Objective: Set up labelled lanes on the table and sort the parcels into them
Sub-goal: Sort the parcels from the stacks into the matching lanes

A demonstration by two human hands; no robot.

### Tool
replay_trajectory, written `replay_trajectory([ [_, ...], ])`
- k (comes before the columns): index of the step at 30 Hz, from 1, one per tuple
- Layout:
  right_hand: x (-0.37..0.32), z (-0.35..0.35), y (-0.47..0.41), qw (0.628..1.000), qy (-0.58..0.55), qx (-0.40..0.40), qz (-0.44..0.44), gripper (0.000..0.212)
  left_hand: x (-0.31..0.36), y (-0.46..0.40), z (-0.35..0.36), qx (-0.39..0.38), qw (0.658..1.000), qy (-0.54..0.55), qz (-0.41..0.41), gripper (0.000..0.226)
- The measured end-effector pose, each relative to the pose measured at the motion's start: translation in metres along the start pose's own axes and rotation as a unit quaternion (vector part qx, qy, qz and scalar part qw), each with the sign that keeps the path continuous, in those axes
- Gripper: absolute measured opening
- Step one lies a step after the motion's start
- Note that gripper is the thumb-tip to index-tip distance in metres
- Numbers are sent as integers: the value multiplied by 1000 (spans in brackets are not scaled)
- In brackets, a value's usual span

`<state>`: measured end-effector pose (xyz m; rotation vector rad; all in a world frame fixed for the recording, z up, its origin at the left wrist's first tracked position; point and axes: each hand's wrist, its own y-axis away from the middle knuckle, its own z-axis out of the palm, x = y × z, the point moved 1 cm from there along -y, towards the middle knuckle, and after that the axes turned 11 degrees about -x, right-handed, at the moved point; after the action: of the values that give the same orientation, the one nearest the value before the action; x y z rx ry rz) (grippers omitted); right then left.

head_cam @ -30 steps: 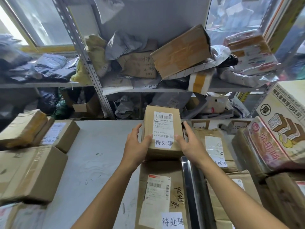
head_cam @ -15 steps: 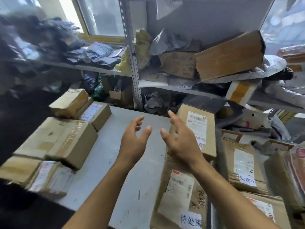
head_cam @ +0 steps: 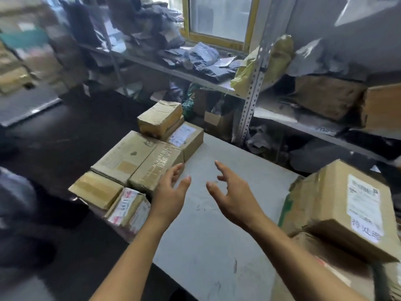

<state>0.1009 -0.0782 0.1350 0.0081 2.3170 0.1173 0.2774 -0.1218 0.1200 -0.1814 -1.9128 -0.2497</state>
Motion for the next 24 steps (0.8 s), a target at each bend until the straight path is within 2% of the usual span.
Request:
replay_trajectory([
  [5,-18,54,-51,994,-54,-74,63,64,-48,-38,-69,37,995,35,-83,34],
  [8,-23,89,-80,982,-103,-109,116,63,-72,-63,-94,49,991,-7,-121,39],
  [11,-25,120,-107,970,-144,-113,157,60,-86,-87,-96,17,986,-128,-106,46],
  [13,-22,137,-118,964,-163,-110,180,59,-95,-102,-92,-33,970,-225,-92,57],
  [17,-15,152,-129,955,-189,-94,211,58,-114,-119,-76,-129,898,-403,-124,82],
  [20,-7,153,-133,953,-185,-82,225,58,-123,-115,-67,-108,856,-496,-94,88],
  [24,4,151,-135,949,-186,-61,247,55,-120,-115,-60,-77,866,-491,-52,79],
])
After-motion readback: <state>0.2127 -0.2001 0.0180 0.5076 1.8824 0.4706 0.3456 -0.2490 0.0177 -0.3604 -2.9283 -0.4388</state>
